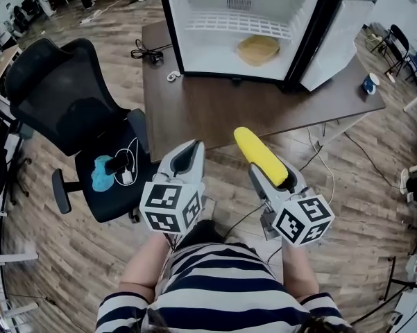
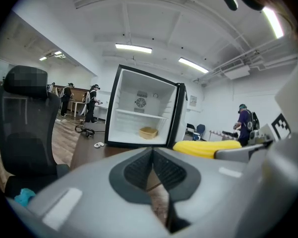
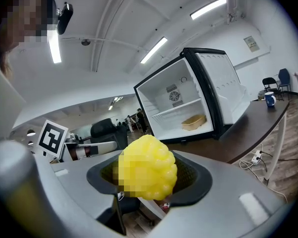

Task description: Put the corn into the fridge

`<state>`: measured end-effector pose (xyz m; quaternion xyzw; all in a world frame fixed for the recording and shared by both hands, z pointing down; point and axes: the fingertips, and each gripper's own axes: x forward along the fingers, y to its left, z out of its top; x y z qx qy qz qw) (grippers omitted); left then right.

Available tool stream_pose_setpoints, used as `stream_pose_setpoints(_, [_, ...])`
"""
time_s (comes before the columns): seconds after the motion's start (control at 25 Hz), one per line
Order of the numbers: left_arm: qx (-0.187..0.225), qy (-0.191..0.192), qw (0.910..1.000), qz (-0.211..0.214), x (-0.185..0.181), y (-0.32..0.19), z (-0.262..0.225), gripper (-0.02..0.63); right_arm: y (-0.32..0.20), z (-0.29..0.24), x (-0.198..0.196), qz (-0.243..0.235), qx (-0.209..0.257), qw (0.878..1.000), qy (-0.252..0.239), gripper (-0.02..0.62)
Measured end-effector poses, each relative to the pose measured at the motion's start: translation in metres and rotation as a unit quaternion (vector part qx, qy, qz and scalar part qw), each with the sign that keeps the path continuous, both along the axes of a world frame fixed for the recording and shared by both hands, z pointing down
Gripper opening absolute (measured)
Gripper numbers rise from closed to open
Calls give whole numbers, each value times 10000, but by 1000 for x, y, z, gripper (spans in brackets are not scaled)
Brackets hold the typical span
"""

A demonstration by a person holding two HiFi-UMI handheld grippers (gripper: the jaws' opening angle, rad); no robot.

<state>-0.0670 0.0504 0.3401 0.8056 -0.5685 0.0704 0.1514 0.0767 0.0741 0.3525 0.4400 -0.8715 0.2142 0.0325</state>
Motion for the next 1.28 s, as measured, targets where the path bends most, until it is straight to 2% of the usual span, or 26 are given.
stream_pose_setpoints(0.6, [84, 14, 9991, 422, -34, -108, -7, 0, -106, -16, -49, 68, 93, 9999, 27, 249])
stream_pose_setpoints(0.88, [130, -8, 9977, 661, -55, -143, -11, 0, -146, -27, -73, 226, 181, 9996, -31, 249])
stream_pose_setpoints(1.28, [273, 73, 9967, 759, -50, -187, -22, 0, -201, -61, -61, 526, 566, 9970, 7, 249])
